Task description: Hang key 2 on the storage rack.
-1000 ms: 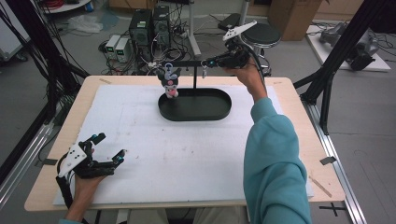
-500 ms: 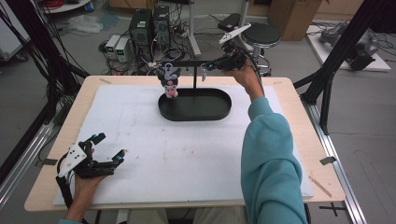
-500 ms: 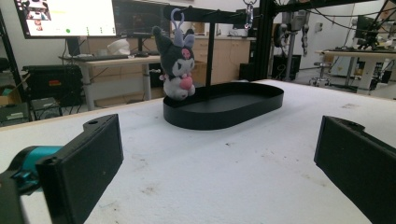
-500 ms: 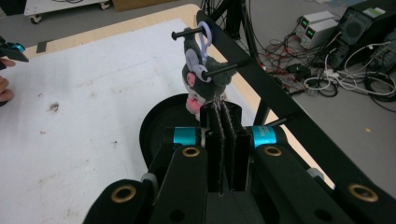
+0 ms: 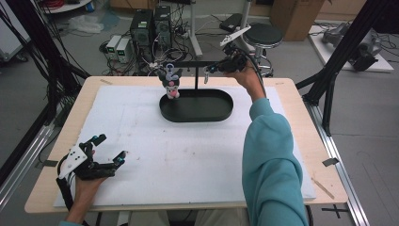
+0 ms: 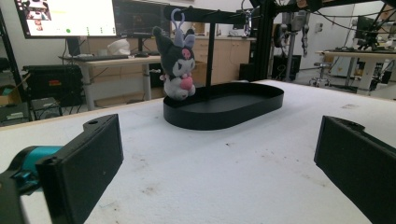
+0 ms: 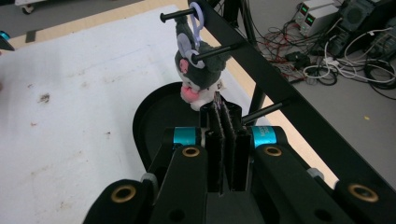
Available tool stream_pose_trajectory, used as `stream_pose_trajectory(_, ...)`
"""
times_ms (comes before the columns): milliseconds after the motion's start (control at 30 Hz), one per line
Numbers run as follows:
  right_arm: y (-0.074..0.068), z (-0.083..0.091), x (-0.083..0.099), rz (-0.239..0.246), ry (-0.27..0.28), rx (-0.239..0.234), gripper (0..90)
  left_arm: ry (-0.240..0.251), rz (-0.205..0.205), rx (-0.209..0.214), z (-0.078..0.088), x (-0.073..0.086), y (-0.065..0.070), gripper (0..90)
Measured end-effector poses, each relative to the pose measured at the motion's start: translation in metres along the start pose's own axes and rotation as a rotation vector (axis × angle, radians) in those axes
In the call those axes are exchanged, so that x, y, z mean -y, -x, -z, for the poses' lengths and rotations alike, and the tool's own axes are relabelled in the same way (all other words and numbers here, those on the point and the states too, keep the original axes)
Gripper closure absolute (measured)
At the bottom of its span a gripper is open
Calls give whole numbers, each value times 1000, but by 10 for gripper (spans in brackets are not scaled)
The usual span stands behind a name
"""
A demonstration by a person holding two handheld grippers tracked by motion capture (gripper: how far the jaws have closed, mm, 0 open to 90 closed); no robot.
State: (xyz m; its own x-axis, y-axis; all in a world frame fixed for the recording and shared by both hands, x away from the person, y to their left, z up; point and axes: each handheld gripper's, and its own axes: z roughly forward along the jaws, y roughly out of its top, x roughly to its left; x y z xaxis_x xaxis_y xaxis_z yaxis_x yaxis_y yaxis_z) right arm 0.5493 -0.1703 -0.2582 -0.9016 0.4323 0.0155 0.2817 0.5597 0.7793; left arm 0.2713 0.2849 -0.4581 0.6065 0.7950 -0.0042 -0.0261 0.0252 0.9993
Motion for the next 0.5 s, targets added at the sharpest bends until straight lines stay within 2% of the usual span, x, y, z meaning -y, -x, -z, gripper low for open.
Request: stream_pose_trajectory(500,3,-8,3,-12,-43,23,887,0,-1,-1,0,0,0,17)
